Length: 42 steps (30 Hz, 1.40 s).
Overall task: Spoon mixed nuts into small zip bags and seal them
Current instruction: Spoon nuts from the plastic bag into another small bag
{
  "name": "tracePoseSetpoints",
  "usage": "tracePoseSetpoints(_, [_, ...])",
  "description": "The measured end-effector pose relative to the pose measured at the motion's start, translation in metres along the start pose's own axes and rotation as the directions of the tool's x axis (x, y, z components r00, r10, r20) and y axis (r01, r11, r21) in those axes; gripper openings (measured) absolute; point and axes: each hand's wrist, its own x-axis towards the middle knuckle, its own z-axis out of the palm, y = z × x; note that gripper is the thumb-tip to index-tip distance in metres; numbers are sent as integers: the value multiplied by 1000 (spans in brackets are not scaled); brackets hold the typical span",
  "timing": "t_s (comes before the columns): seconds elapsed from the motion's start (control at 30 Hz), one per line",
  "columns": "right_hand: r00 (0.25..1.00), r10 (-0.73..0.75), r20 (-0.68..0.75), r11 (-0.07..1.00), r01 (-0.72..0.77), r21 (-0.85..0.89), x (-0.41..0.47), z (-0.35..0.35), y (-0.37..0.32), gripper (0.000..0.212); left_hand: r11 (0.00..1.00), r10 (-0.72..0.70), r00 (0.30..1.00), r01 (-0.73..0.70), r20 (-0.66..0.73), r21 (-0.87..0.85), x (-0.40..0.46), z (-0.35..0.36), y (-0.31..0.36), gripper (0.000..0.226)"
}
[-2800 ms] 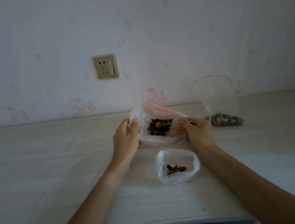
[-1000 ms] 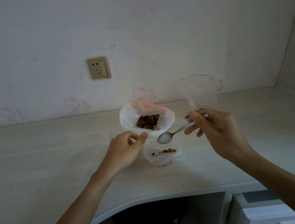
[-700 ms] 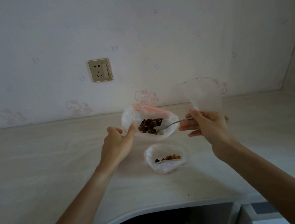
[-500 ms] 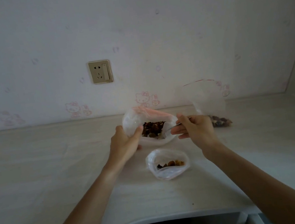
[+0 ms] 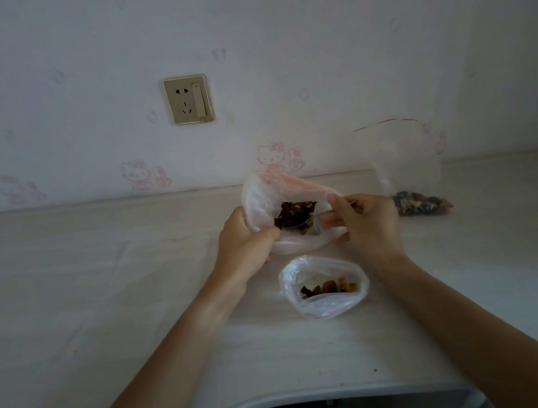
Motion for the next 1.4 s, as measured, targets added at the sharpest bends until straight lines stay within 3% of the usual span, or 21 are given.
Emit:
tracePoseSetpoints(0.13, [997,-61,44,996,64,-69,-2,3,-1,27,1000,18,1000,-18,12,-18,-2,-2,2,25])
tracePoseSetpoints(0.33, [997,56,47,998,-57,21,-1,1,-3,26,998,62,998,-62,-2,-17,-3,-3,3,13])
tracePoseSetpoints(0.63, [988,153,1,986,-153,62,-3,-5,-4,24,990,120,981,-108,-150,86,-2,-16,3,27])
tracePoseSetpoints(0.77, [984,176,10,978,-176,109,-8,-10,-12,23,965,156,956,-94,-248,246,-8,-25,1,45])
tracePoseSetpoints(0.87, [981,191,11,970,-191,152,-10,-19,-19,23,951,217,931,-134,-292,280,-16,-29,5,38])
tracePoseSetpoints(1.0, [988,150,36,972,-154,176,-14,-41,-31,23,933,277,949,-228,-149,279,-33,-27,6,21])
tracePoseSetpoints(1.17, [987,115,110,960,-139,243,-28,-76,-45,26,913,173,979,-200,109,356,-54,-22,1,30])
tracePoseSetpoints(1.27, [982,99,162,961,-136,242,-42,-94,-50,29,898,114,979,-175,172,403,-61,-21,3,32])
tracePoseSetpoints(1.4, [971,105,216,968,-150,202,-59,-106,-55,28,867,118,970,-205,214,454,-67,-18,9,17])
